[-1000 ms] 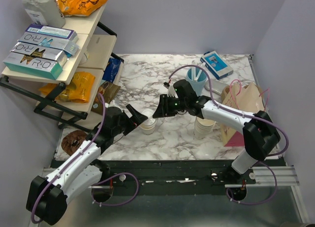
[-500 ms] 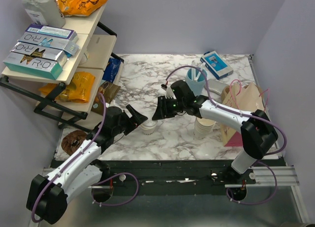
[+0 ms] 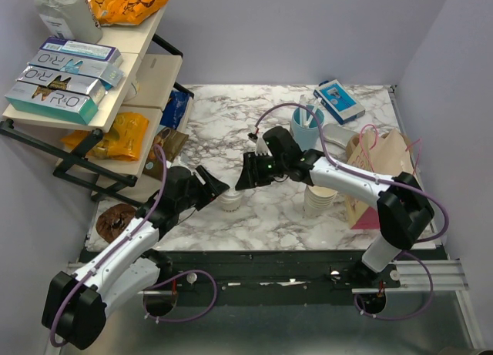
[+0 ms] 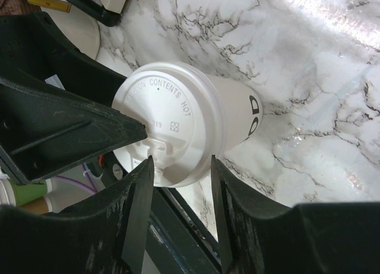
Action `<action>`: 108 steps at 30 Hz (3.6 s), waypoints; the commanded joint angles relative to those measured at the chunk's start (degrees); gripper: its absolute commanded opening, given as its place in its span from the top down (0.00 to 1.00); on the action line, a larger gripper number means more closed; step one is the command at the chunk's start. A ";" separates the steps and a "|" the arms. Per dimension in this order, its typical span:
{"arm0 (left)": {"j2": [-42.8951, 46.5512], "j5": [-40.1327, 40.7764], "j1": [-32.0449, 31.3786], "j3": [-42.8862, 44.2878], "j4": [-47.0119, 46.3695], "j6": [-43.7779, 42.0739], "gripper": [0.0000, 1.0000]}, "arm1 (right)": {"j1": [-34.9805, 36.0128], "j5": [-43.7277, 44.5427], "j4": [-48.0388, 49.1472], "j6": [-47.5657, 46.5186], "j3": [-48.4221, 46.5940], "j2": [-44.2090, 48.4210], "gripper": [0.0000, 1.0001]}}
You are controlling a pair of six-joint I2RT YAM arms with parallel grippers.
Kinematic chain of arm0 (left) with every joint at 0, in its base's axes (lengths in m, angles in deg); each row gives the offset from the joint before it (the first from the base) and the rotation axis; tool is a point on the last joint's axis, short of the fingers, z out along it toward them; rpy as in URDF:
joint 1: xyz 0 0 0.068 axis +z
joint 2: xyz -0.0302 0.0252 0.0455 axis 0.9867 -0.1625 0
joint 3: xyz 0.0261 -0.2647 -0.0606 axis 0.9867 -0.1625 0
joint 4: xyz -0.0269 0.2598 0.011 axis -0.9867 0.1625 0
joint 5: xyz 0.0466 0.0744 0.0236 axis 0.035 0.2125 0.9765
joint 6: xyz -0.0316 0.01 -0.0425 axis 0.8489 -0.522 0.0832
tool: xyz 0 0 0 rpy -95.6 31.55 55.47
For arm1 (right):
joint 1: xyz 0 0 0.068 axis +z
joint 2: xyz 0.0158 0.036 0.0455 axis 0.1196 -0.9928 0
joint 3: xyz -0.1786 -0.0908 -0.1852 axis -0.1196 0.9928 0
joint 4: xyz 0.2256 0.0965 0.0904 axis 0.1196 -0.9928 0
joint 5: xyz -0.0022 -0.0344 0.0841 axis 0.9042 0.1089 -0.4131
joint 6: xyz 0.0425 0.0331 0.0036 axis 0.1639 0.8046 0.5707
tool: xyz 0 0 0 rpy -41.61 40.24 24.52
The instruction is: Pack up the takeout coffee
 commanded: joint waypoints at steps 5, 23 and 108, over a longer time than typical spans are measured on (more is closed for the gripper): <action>1.18 -1.34 0.24 0.79 0.32 -0.10 0.35 | 1.85 3.26 -2.71 -1.21 -2.36 0.08 0.48; 2.32 -0.55 0.24 -1.23 1.47 -0.10 0.44 | 2.91 11.08 -6.59 -1.91 -1.49 2.45 0.42; -3.31 -0.54 0.24 4.75 4.11 -4.14 0.09 | 5.98 17.77 -1.93 1.95 1.59 4.65 0.38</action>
